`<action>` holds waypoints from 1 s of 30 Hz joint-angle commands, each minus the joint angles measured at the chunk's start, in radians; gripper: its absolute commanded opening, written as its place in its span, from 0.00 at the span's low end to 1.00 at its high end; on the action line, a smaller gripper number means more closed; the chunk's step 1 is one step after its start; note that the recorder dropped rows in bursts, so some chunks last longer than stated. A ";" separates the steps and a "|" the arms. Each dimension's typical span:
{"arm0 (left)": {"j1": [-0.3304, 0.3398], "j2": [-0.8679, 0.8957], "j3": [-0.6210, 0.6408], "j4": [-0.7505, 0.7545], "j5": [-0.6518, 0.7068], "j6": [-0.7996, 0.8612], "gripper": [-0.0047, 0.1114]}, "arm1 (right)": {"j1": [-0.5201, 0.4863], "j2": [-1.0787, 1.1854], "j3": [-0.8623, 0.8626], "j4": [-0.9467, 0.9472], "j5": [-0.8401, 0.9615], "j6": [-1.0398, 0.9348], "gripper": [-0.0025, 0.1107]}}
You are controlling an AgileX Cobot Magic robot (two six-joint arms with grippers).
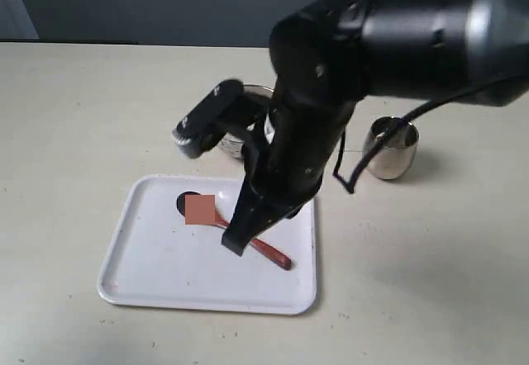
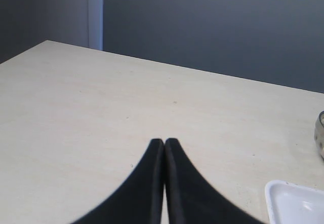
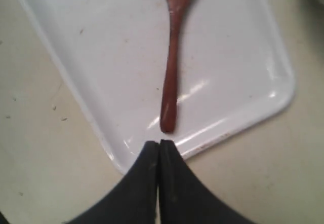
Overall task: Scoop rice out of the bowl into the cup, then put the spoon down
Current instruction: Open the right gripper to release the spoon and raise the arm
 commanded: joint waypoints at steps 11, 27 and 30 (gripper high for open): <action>-0.007 -0.005 -0.002 0.006 -0.011 -0.003 0.04 | 0.001 -0.567 -0.006 -0.103 0.040 0.181 0.02; -0.007 -0.005 -0.002 0.006 -0.011 -0.003 0.04 | -0.055 -0.765 0.002 -0.087 -0.005 0.181 0.02; -0.007 -0.005 -0.002 0.006 -0.011 -0.003 0.04 | -0.205 -0.827 0.043 0.004 -0.005 0.181 0.02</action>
